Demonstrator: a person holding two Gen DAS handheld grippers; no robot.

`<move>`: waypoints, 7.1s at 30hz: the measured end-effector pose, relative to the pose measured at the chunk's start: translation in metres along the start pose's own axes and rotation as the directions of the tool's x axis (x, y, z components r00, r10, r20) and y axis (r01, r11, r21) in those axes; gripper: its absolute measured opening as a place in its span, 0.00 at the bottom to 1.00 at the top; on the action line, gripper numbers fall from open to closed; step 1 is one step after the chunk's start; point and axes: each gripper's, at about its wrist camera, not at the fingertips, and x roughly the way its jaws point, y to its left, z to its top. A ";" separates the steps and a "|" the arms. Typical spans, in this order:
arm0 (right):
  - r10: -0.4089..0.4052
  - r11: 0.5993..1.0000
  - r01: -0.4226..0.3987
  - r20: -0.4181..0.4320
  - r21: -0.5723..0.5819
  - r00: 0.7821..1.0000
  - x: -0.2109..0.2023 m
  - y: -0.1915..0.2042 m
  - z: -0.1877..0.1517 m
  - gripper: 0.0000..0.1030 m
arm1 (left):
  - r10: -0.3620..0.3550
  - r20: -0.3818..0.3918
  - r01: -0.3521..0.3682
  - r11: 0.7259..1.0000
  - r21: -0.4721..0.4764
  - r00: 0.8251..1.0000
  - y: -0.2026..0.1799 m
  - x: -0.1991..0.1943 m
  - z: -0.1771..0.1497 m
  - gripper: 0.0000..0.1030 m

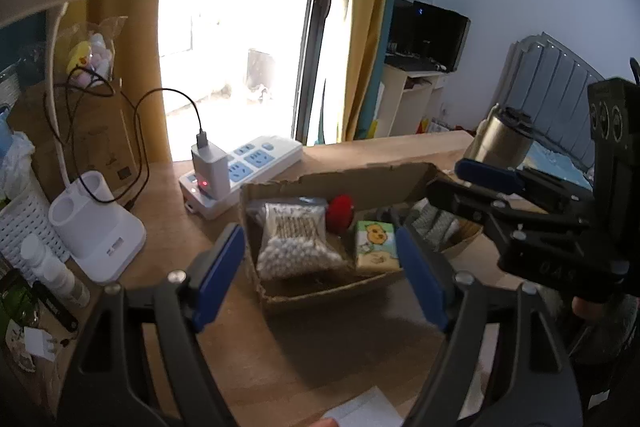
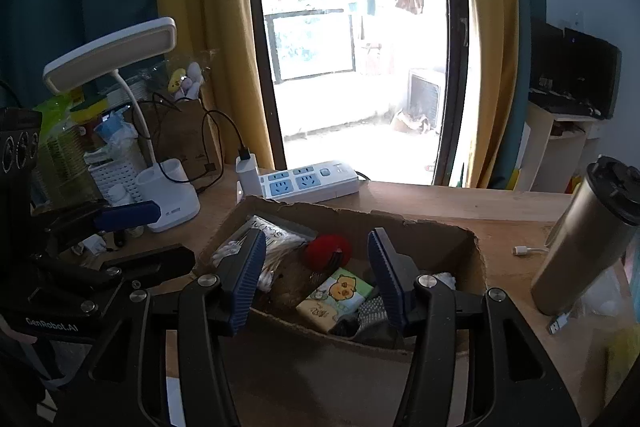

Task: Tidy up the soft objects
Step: 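Open both tools to release swab bag and ball into the box, then withdraw both tools from the box toward the two white cloths, then grasp one white cloth with the right tool while the left tool grasps the other, then carry both white cloths over the box and lower them inside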

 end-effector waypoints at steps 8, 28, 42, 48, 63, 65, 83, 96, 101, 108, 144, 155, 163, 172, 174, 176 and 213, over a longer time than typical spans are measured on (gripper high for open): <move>-0.012 1.000 0.012 0.016 -0.007 1.000 -0.022 0.007 -0.007 0.56 | -0.003 0.020 0.003 1.000 0.004 1.000 -0.008 -0.022 -0.007 0.78; -0.032 0.999 0.032 0.044 -0.004 0.999 -0.073 0.019 -0.034 0.60 | -0.006 0.042 0.005 1.000 0.024 0.999 -0.032 -0.066 -0.035 0.78; -0.037 0.999 0.038 0.045 -0.017 0.998 -0.100 0.031 -0.055 0.60 | -0.012 0.050 0.011 1.000 0.015 0.999 -0.041 -0.090 -0.060 0.78; -0.040 0.999 0.041 0.040 -0.018 0.998 -0.108 0.036 -0.064 0.60 | -0.014 0.041 0.014 1.000 0.013 0.999 -0.045 -0.096 -0.071 0.78; -0.033 0.999 0.034 0.010 -0.024 0.999 -0.121 0.045 -0.097 0.61 | -0.012 0.009 0.012 1.000 -0.003 1.000 -0.051 -0.103 -0.108 0.79; -0.031 0.999 0.031 0.006 -0.026 1.000 -0.122 0.047 -0.102 0.62 | -0.010 0.003 0.010 1.000 -0.005 1.000 -0.053 -0.105 -0.114 0.79; -0.033 0.999 0.031 -0.072 -0.031 0.997 -0.116 0.055 -0.143 0.71 | -0.009 -0.059 0.007 0.999 -0.040 0.998 -0.052 -0.098 -0.159 0.79; 0.026 0.999 -0.034 -0.183 -0.041 0.983 -0.082 0.075 -0.167 0.79 | 0.007 -0.114 -0.017 0.996 -0.089 0.993 -0.031 -0.088 -0.186 0.79; 0.049 0.997 -0.062 -0.231 -0.049 0.972 -0.064 0.083 -0.171 0.80 | 0.024 -0.121 -0.037 0.994 -0.107 0.992 -0.020 -0.088 -0.191 0.79; 0.088 0.993 -0.107 -0.306 -0.045 0.948 -0.045 0.083 -0.182 0.79 | 0.046 -0.132 -0.061 0.992 -0.112 0.990 -0.012 -0.084 -0.191 0.79; 0.012 0.999 -0.003 -0.223 0.039 0.975 -0.077 0.003 -0.194 0.24 | 0.116 -0.234 -0.106 0.993 0.054 0.965 -0.065 -0.005 -0.164 0.79; 0.023 0.999 -0.016 -0.225 0.029 0.974 -0.074 0.008 -0.192 0.52 | 0.131 -0.230 -0.120 0.991 0.062 0.964 -0.066 -0.004 -0.165 0.66; -0.011 1.000 0.014 -0.221 0.011 0.975 -0.072 0.012 -0.193 0.33 | 0.093 -0.226 -0.083 0.995 0.055 0.970 -0.064 -0.013 -0.167 0.41; -0.011 1.000 0.010 -0.216 -0.006 0.976 -0.076 0.016 -0.189 0.22 | -0.044 -0.227 0.034 0.998 -0.046 0.973 -0.059 -0.027 -0.166 0.22; -0.011 1.000 0.009 -0.207 -0.011 0.978 -0.079 0.017 -0.186 0.22 | -0.055 -0.219 0.045 0.998 -0.051 0.974 -0.060 -0.030 -0.164 0.18; -0.011 1.000 0.008 -0.197 -0.017 0.980 -0.081 0.019 -0.182 0.22 | -0.062 -0.214 0.053 0.997 -0.048 0.975 -0.062 -0.033 -0.163 0.17; -0.023 0.998 0.019 -0.068 -0.057 0.997 -0.104 0.003 -0.118 0.22 | -0.091 -0.060 0.089 0.995 -0.042 0.994 -0.062 -0.070 -0.088 0.12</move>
